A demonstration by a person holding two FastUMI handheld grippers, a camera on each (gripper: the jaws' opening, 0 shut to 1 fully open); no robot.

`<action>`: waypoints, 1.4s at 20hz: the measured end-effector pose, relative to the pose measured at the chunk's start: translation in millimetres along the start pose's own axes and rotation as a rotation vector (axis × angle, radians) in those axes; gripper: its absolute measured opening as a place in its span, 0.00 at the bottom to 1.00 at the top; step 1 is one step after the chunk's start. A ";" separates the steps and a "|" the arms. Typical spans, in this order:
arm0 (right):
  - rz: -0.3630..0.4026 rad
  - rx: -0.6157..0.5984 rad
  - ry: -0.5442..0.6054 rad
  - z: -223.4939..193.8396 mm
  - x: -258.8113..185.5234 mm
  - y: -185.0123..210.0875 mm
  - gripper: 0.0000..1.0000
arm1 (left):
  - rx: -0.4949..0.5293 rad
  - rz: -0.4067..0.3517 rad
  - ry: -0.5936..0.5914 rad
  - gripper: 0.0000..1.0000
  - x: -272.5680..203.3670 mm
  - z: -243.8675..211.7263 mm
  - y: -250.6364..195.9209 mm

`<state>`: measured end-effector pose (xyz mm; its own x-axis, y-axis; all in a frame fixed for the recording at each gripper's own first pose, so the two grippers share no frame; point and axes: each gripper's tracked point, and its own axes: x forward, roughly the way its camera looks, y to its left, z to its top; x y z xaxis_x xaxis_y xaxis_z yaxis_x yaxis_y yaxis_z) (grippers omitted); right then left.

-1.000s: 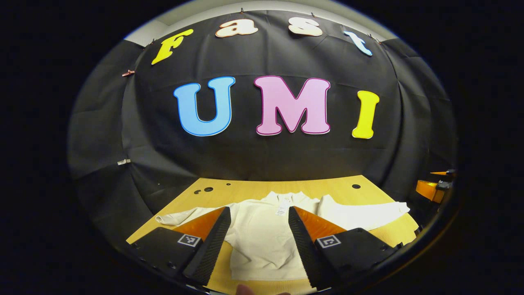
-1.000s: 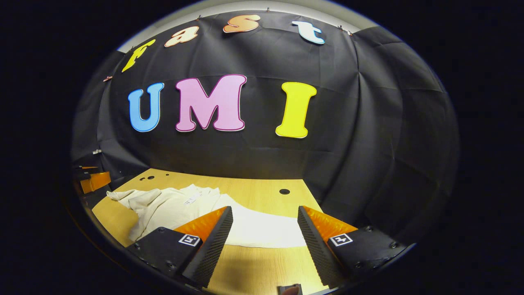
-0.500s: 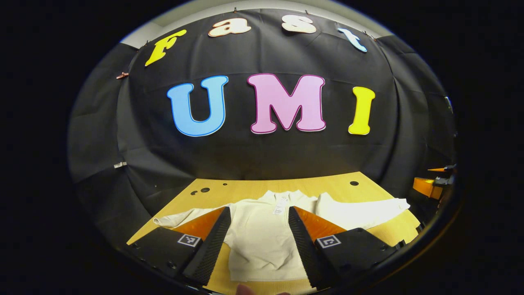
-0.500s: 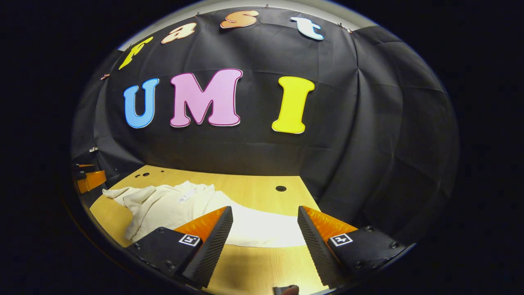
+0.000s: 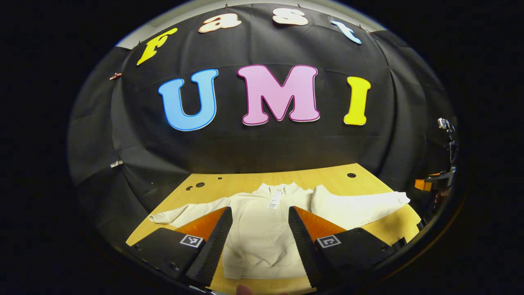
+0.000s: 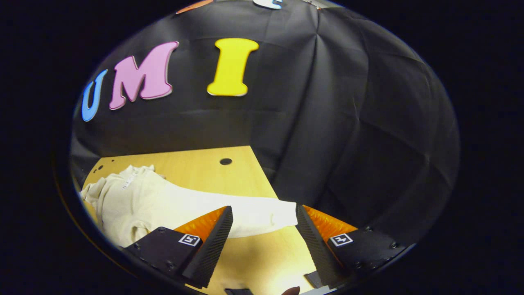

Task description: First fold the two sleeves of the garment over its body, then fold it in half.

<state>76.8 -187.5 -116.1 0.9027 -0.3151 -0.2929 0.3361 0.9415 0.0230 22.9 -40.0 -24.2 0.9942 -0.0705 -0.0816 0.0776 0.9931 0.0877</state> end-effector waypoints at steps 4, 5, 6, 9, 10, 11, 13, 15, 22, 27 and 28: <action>-0.017 0.029 0.113 -40.9 51.9 -25.2 0.98 | 0.012 -0.002 0.022 0.86 3.6 -6.0 -15.9; -0.011 0.044 0.142 -49.5 63.4 -29.1 0.98 | 0.016 -0.002 0.029 0.86 4.4 -8.1 -20.2; -0.007 0.058 0.172 -59.3 72.8 -33.5 0.97 | 0.017 -0.003 0.036 0.86 4.4 -9.3 -23.6; 0.012 0.083 0.264 -88.8 104.4 -39.3 0.98 | 0.025 0.001 0.053 0.87 3.7 -14.7 -33.7; 0.023 0.094 0.284 -95.5 114.8 -39.7 0.98 | 0.032 0.003 0.056 0.87 2.8 -15.1 -36.1; 0.041 0.117 0.300 -97.9 125.8 -38.5 0.97 | 0.040 0.005 0.058 0.87 3.2 -16.4 -39.1; 0.072 0.164 0.323 -101.5 140.0 -34.7 0.97 | 0.052 0.006 0.066 0.87 1.9 -19.2 -44.1; 0.110 0.220 0.342 -103.5 146.6 -31.6 0.95 | 0.059 0.006 0.076 0.87 0.7 -23.2 -47.2; 0.166 0.273 0.320 -97.7 161.5 -18.9 0.61 | 0.070 0.024 0.092 0.86 0.9 -26.0 -46.2; 0.092 0.241 0.295 -91.4 154.9 -35.5 0.14 | 0.070 0.037 0.095 0.87 0.9 -28.5 -42.8; 0.091 0.232 0.288 -91.7 152.4 -34.9 0.24 | 0.068 0.039 0.093 0.86 0.2 -27.9 -41.2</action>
<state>178.0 -257.4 -249.2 0.8303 -0.1536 -0.5358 0.3394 0.9018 0.2675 17.8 -78.4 -55.6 0.9856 -0.0198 -0.1678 0.0470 0.9860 0.1598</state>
